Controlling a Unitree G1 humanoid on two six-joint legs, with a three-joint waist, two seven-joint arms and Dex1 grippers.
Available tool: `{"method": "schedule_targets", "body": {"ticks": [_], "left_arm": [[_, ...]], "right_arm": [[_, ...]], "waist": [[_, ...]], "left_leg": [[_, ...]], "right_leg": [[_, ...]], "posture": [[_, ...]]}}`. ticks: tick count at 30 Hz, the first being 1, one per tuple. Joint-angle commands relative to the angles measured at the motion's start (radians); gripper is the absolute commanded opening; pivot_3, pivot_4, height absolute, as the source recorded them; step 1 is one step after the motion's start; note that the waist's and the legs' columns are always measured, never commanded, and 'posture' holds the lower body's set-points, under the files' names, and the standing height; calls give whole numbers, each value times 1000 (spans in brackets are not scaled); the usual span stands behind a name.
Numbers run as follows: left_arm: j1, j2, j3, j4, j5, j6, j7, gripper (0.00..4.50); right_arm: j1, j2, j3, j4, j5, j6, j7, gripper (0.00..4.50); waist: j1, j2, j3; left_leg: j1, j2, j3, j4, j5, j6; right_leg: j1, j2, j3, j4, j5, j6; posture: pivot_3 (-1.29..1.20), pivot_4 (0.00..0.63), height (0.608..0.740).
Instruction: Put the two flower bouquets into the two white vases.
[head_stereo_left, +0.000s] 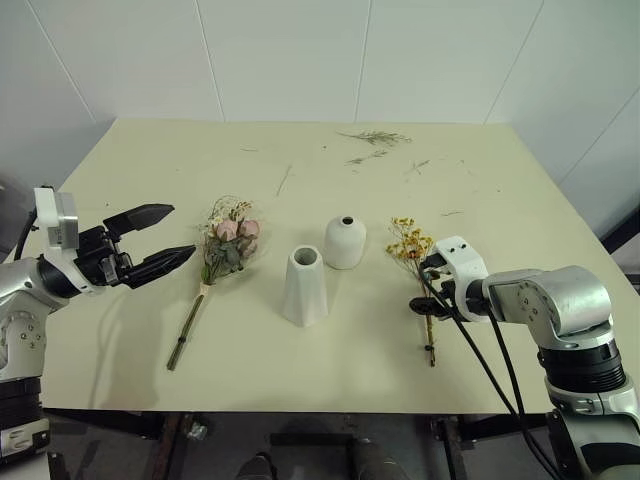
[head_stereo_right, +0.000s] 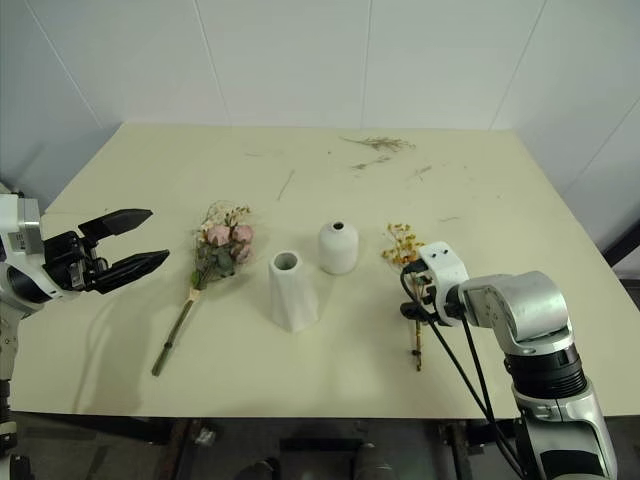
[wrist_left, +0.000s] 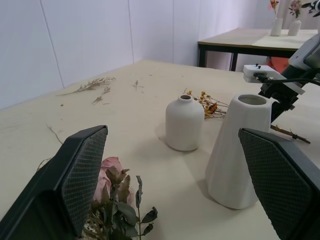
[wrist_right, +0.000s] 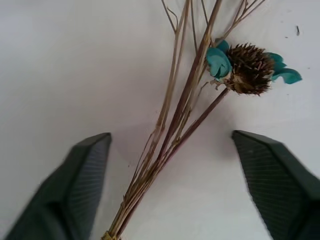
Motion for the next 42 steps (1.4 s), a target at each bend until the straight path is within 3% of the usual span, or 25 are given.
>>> {"method": "schedule_targets", "body": {"ticks": [1, 7, 9, 17, 27, 35, 42], "left_arm": [[-16, 0, 11, 1, -1, -23, 6, 4500], [-17, 0, 12, -3, -1, -27, 14, 4500], [-19, 1, 11, -2, 0, -28, 16, 4500], [-38, 0, -7, 8, 0, -28, 14, 4500], [-63, 0, -29, 25, 0, -33, 5, 4500], [-77, -9, -52, 22, -4, -20, 0, 4500], [-88, -1, -56, 25, -4, -9, -5, 4500]], "right_arm": [[-4, -35, -6, -3, 13, 11, -4, 2599], [-22, -39, -3, 14, 7, -9, -7, 515], [-50, -9, -25, 42, -13, -87, -22, 25], [-146, 41, -35, 210, -121, -583, -54, 25], [-280, 259, -136, 418, -173, -1201, -185, 25], [-248, 488, -140, 360, -32, -1473, -61, 25], [-195, 559, -70, 359, -33, -1527, 11, 25]], "waist": [[0, 0, 0], [-3, 0, 0], [-3, 0, 0], [-4, 0, 0], [-13, 0, 0], [-30, 0, 0], [-29, 0, 0]], "left_leg": [[0, 0, 0, 0, 0, 0], [0, 0, 0, 0, 0, 0], [0, 0, 0, 0, 0, 0], [0, 0, 0, 0, 0, 0], [0, 0, 0, -4, 0, 0], [1, 0, 0, -4, 0, 0], [1, 1, -1, -3, 1, -1]], "right_leg": [[0, 0, 0, 0, 0, 0], [0, 0, 0, 0, 0, 0], [0, 0, 0, 0, 0, 0], [0, 0, 0, -1, 0, 1], [-1, 0, 0, 0, 0, 1], [-1, 0, 0, 2, 0, 1], [-1, 0, -1, 4, 0, 1]], "posture": [[0, 150, 740], [0, 150, 740], [0, 150, 740], [0, 150, 740], [0, 150, 740], [0, 150, 740], [0, 150, 740]]}}
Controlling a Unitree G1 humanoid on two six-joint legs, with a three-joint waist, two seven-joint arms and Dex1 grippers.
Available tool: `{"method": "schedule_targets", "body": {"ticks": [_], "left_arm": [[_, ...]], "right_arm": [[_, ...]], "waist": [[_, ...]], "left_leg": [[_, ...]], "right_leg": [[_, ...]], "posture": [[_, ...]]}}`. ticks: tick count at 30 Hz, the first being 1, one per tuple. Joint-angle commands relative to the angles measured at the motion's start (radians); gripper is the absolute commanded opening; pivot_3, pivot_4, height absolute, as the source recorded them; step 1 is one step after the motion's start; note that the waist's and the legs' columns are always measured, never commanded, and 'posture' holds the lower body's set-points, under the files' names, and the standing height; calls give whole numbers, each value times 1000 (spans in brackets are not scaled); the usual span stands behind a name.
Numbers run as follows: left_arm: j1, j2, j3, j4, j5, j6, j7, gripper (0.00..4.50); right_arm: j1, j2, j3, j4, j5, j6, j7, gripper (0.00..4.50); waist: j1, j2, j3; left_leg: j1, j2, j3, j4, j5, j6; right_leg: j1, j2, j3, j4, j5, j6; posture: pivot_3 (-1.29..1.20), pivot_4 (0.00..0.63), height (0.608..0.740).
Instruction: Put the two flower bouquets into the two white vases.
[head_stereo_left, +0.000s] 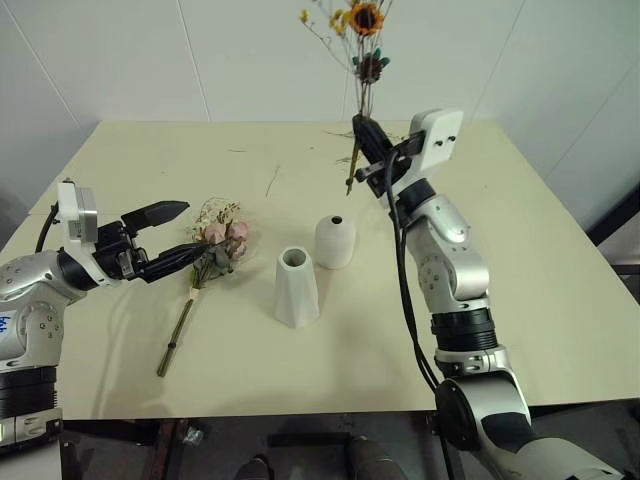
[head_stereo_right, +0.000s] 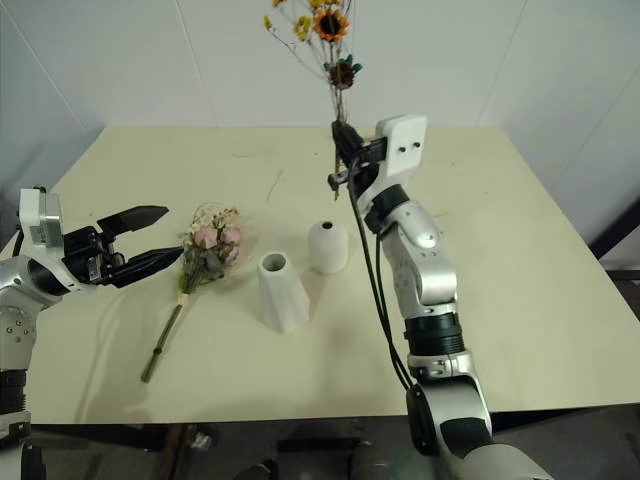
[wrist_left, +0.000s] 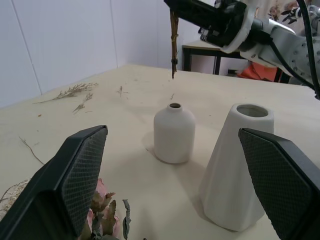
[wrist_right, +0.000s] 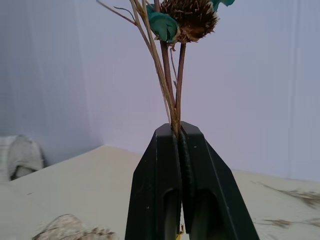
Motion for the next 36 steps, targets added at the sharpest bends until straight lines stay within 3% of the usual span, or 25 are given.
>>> {"method": "schedule_targets", "body": {"ticks": [1, 16, 36], "left_arm": [[-24, 19, 13, -12, -6, 4, -4, 4500], [19, 24, 44, -67, -19, 28, 7, 4500], [41, 46, 60, -76, -18, 64, 11, 4500]], "right_arm": [[8, 22, 30, -18, 1, -58, 42, 25], [-7, 14, 38, 144, -33, -173, 97, 25], [35, 4, 41, 164, -43, -178, 97, 25]], "waist": [[0, 0, 0], [-1, 0, 0], [-2, 0, 0]], "left_leg": [[0, 0, 0, 0, 0, 0], [0, 0, 0, 0, 0, 0], [1, 0, 0, 0, 0, 0]], "right_leg": [[0, 0, 0, 0, 0, 0], [0, 0, 0, 1, 0, 0], [0, 0, 0, 1, 0, 0]], "posture": [[0, 150, 740], [0, 150, 740], [0, 150, 740]]}}
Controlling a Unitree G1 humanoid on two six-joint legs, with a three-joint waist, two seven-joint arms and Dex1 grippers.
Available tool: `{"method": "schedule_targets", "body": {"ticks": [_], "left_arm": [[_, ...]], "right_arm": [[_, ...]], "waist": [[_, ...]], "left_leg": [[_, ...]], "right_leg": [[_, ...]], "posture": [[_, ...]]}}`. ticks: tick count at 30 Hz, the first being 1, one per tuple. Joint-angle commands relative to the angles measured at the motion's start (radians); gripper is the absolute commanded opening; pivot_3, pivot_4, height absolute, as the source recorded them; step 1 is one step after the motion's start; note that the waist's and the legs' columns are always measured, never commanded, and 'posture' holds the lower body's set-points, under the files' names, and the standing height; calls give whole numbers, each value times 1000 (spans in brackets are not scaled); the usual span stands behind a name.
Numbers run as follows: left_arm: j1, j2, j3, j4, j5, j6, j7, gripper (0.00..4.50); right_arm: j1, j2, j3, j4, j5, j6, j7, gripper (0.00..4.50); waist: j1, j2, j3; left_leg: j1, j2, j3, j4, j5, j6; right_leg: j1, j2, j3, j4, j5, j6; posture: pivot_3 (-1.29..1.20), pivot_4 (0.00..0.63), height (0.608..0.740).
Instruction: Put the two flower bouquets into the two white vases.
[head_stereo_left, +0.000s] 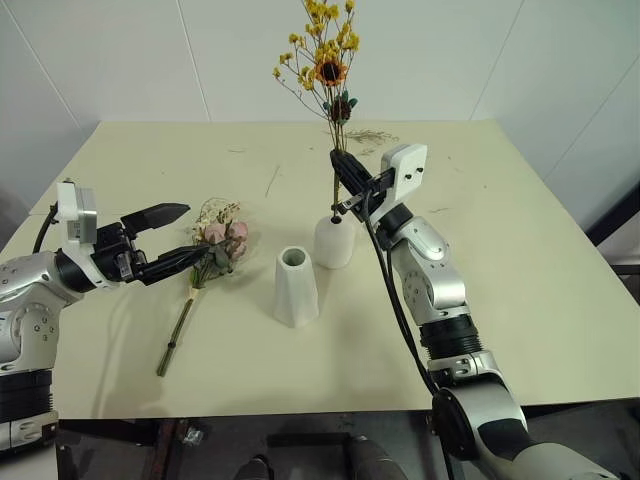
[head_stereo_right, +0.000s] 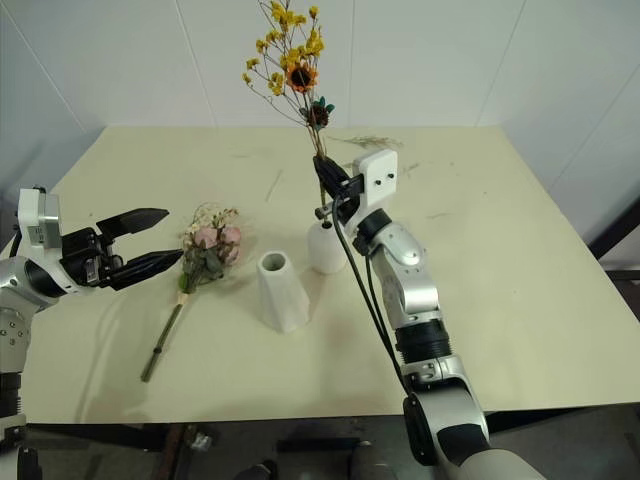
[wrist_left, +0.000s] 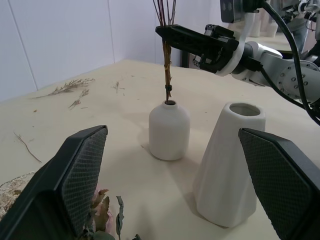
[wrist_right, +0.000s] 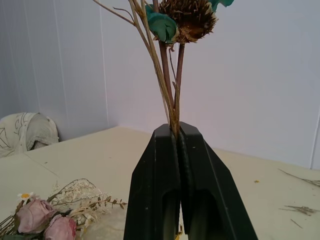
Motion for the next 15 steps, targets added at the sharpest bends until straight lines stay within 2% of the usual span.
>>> {"method": "schedule_targets", "body": {"ticks": [1, 15], "left_arm": [[14, 38, 47, -30, -17, 9, -1, 4500], [32, 96, 116, -12, -35, 31, -26, 4500]], "right_arm": [[12, 0, -1, -3, -6, -20, 10, 25], [12, 19, -2, 69, -11, -50, 14, 25]], "waist": [[0, 0, 0], [-2, 0, 0]], "left_leg": [[0, 0, 0, 0, 0, 0], [0, 0, 0, 0, 0, 0]], "right_leg": [[0, 0, 0, 0, 0, 0], [0, 0, 0, 0, 0, 0]], "posture": [[0, 150, 740], [0, 150, 740]]}}
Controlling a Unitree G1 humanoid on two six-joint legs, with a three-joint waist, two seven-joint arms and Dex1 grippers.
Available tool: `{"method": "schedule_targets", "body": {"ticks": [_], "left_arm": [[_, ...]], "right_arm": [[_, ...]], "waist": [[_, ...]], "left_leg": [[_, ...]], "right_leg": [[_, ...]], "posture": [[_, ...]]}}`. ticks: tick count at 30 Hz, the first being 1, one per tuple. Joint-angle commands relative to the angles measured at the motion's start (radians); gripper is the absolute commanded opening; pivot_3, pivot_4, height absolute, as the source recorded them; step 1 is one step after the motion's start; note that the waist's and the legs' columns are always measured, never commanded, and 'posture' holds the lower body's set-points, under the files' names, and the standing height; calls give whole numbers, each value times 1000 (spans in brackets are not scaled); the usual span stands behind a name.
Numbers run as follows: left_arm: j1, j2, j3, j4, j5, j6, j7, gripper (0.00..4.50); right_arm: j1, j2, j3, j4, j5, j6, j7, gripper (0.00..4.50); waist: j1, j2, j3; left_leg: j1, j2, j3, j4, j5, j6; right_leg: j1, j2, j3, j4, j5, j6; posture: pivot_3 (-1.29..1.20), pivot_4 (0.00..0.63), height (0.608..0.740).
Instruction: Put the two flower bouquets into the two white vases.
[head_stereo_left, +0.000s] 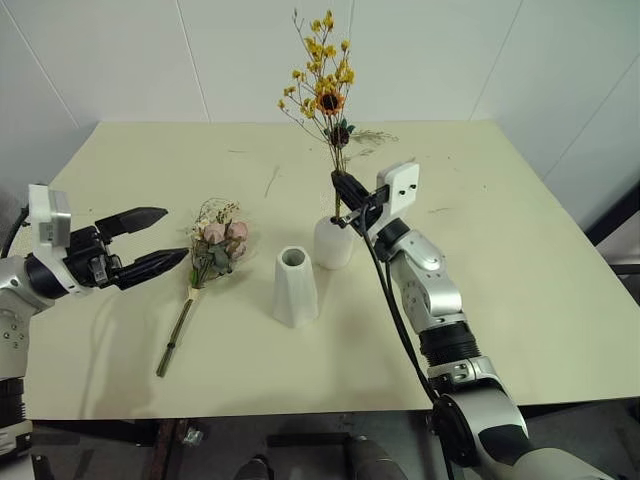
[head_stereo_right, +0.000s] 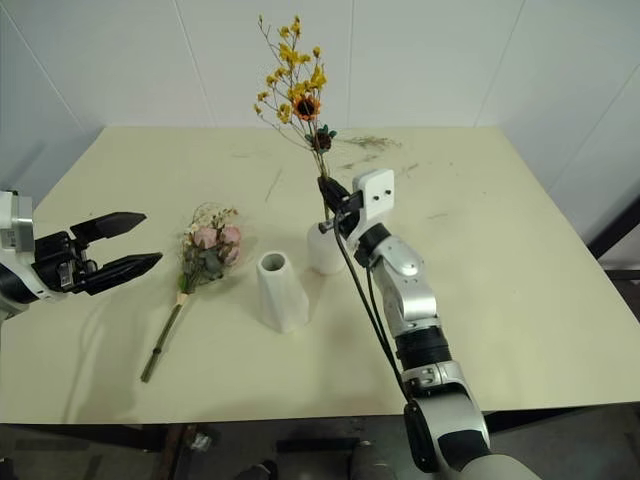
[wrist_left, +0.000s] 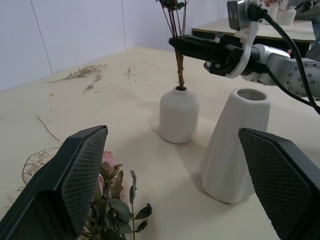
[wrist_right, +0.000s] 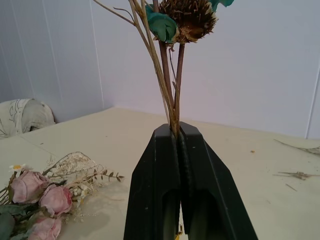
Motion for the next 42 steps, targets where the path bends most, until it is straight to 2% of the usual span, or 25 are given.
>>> {"method": "schedule_targets", "body": {"ticks": [1, 13, 27, 31, 41, 42], "left_arm": [[-23, 34, 55, -14, -38, 6, -4, 4500], [-46, 58, 90, -20, -76, 42, 0, 4500], [-63, 57, 76, -1, -65, 24, 1, 4500], [-65, 53, 75, 4, -61, 19, 1, 4500], [-59, 42, 70, -5, -59, 11, 13, 4500], [-58, 41, 70, -5, -59, 11, 14, 4500]], "right_arm": [[-15, 20, -3, 12, 1, -45, 13, 25], [0, 41, 5, 57, -12, -84, 20, 25], [42, 43, 14, 57, -30, -100, 23, 25], [41, 44, 15, 59, -34, -103, 24, 1010], [45, 49, 23, 65, -54, -110, 33, 4488], [46, 49, 23, 65, -54, -110, 33, 4488]], "waist": [[-1, 0, 0], [-15, 0, 0], [-23, 0, 0], [-23, 0, 0], [-23, 0, 0], [-23, 0, 0]], "left_leg": [[0, 0, 0, 0, 0, 0], [0, 0, 0, 0, 0, 0], [0, 0, 0, 0, 0, 0], [0, 0, 0, 0, 0, 0], [0, 0, 0, 0, 0, 0], [0, 0, 0, 0, 0, 0]], "right_leg": [[0, 0, 0, 0, 0, 0], [0, 0, 0, 0, 0, 0], [0, 0, 0, 0, 0, 0], [0, 0, 0, 0, 0, 0], [0, 0, 0, 1, 0, 0], [0, 0, 0, 1, 0, 0]], "posture": [[0, 150, 740], [0, 150, 740], [0, 150, 740], [0, 150, 740], [0, 150, 740], [0, 150, 740]]}}
